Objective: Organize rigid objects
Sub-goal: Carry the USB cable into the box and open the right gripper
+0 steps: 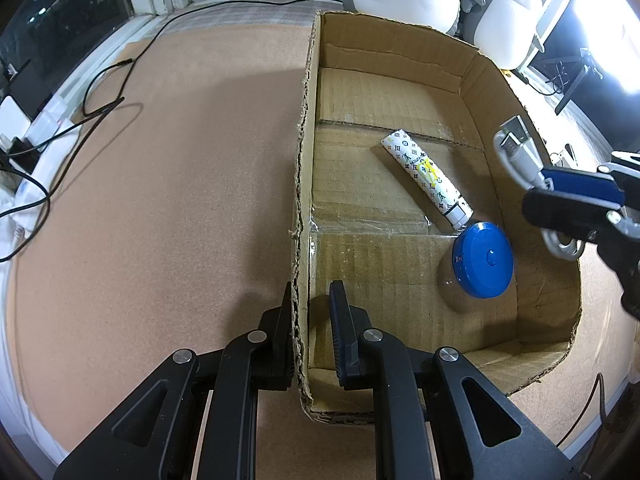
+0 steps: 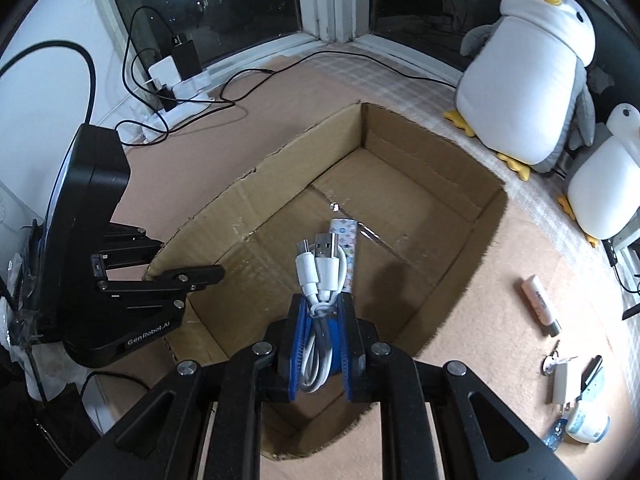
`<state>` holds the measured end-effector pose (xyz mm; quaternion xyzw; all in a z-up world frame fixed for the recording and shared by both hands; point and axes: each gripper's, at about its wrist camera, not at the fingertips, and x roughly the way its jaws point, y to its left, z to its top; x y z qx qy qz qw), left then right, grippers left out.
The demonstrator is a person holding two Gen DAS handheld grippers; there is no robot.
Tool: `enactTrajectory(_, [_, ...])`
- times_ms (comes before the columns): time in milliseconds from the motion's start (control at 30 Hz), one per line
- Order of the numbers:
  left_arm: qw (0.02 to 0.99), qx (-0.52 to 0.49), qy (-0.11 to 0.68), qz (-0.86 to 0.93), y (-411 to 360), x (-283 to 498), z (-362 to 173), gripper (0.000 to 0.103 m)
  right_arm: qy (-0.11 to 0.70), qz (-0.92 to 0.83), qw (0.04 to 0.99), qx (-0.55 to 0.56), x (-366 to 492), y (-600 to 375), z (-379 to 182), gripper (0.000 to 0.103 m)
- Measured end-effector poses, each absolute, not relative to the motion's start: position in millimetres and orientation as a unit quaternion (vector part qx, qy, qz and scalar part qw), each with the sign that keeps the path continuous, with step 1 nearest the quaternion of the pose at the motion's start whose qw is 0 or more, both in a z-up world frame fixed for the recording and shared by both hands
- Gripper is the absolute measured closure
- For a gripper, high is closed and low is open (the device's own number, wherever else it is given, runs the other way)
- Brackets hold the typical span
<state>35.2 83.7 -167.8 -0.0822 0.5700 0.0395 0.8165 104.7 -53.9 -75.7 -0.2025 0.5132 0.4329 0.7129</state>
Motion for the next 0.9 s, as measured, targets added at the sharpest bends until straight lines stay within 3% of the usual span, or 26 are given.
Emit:
enactTrajectory(133, [0.817, -0.082, 0.570, 0.040, 84, 35, -168, 0.090, 0.509, 0.437, 0.715, -0.198, 102, -52, -75, 0.086])
enactTrajectory(267, [0.817, -0.082, 0.570, 0.040, 84, 35, -167, 0.090, 0.503, 0.437, 0.722, -0.186, 103, -54, -70, 0.052])
enactTrajectory(300, [0.817, -0.082, 0.570, 0.040, 84, 35, -167, 0.090, 0.500, 0.436, 0.726, -0.184, 103, -55, -68, 0.050])
enactTrajectory(900, [0.817, -0.083, 0.569, 0.040, 84, 35, -168, 0.090, 0.528, 0.352, 0.768, -0.085, 169, -166, -58, 0.050])
